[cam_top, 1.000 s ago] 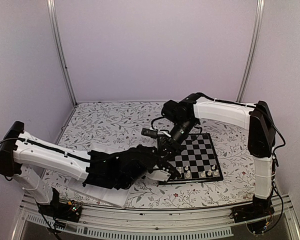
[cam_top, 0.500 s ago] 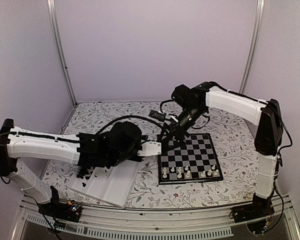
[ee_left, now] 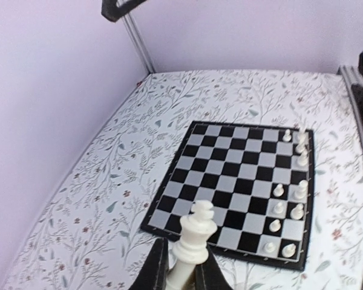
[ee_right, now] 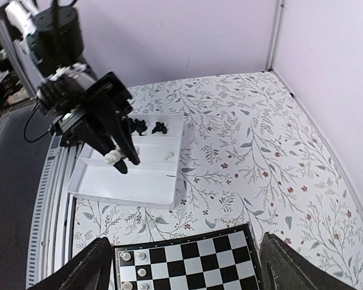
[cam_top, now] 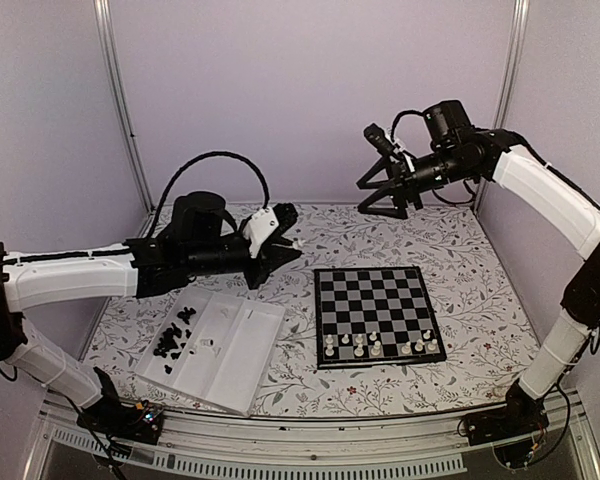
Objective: Set up the chess pieces on the board
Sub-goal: Adjust the chess piece at the center of the board.
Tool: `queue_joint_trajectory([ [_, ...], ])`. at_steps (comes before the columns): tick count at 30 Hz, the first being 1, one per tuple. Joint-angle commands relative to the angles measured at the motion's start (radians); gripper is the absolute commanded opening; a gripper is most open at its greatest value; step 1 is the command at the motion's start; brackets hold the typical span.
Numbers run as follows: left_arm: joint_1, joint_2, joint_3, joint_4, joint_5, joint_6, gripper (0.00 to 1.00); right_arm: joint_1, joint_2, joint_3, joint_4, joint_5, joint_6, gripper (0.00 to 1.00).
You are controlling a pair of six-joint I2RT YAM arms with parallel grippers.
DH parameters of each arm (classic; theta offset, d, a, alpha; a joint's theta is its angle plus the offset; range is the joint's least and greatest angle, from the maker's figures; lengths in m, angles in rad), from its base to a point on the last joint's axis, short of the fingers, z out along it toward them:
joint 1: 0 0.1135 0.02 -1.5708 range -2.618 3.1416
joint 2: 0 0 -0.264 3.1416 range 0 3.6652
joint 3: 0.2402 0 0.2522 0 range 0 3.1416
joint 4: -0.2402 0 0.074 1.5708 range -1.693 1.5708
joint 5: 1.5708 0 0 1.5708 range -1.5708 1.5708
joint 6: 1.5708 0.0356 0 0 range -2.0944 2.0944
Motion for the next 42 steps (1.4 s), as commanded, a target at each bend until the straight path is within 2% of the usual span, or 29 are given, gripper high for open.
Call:
queue_joint_trajectory([
  [1,0.058,0.006,-0.048,0.204,0.279,-0.208,0.12,0.127,0.033,-0.052,-0.010,0.000,-0.127,0.78],
  [3,0.076,0.009,-0.068,0.258,0.341,-0.254,0.13,0.191,0.003,-0.081,0.019,0.041,-0.162,0.73],
  [6,0.091,0.018,-0.077,0.291,0.399,-0.294,0.13,0.237,0.047,-0.024,-0.009,0.044,-0.165,0.57],
  [8,0.092,0.020,-0.080,0.291,0.413,-0.299,0.13,0.257,0.079,0.005,-0.006,0.028,-0.149,0.50],
  [14,0.094,0.023,-0.092,0.296,0.436,-0.313,0.14,0.317,0.145,0.061,0.032,0.083,-0.081,0.48],
  [25,0.093,0.032,-0.082,0.280,0.441,-0.320,0.15,0.324,0.172,0.084,0.038,0.051,-0.044,0.35],
  [30,0.094,0.045,-0.072,0.271,0.445,-0.330,0.15,0.328,0.148,0.085,0.014,-0.019,-0.078,0.38],
  [34,0.096,0.048,-0.068,0.264,0.444,-0.331,0.15,0.332,0.134,0.090,0.013,0.003,-0.078,0.39],
  [42,0.101,0.033,-0.076,0.277,0.443,-0.333,0.15,0.332,0.145,0.076,0.014,0.026,-0.072,0.27],
])
